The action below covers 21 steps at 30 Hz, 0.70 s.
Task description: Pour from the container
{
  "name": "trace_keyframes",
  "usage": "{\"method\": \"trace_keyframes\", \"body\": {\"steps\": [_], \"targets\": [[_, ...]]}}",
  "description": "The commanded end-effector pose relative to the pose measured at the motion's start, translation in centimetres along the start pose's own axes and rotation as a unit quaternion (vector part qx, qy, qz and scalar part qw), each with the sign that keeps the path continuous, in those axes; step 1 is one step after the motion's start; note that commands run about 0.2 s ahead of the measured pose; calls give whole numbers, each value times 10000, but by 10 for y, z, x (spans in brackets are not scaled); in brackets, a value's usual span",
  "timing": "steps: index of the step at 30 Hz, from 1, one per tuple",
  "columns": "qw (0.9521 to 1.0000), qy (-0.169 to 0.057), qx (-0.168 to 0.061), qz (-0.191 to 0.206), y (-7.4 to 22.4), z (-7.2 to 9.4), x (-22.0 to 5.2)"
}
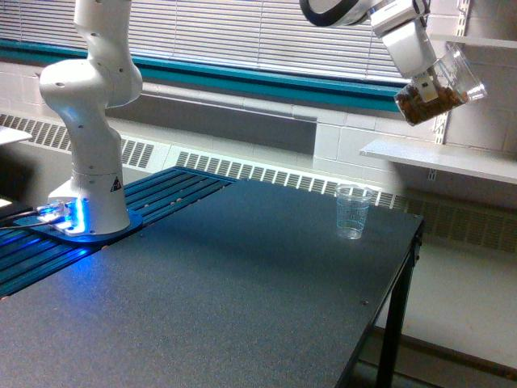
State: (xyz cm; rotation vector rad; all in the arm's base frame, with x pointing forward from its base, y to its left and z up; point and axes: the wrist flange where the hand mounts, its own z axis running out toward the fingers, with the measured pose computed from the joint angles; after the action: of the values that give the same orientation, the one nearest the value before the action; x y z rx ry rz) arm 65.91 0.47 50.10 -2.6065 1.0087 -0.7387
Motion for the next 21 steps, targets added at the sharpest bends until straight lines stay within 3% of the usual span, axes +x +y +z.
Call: {"method": "trace_keyframes", "body": {"steps": [1, 11, 21], "targets": [[9999, 98, 77, -43, -5, -10, 2], [9995, 142, 110, -275, -4, -10, -11], [9975, 44, 219, -665, -6, -2, -56]]}}
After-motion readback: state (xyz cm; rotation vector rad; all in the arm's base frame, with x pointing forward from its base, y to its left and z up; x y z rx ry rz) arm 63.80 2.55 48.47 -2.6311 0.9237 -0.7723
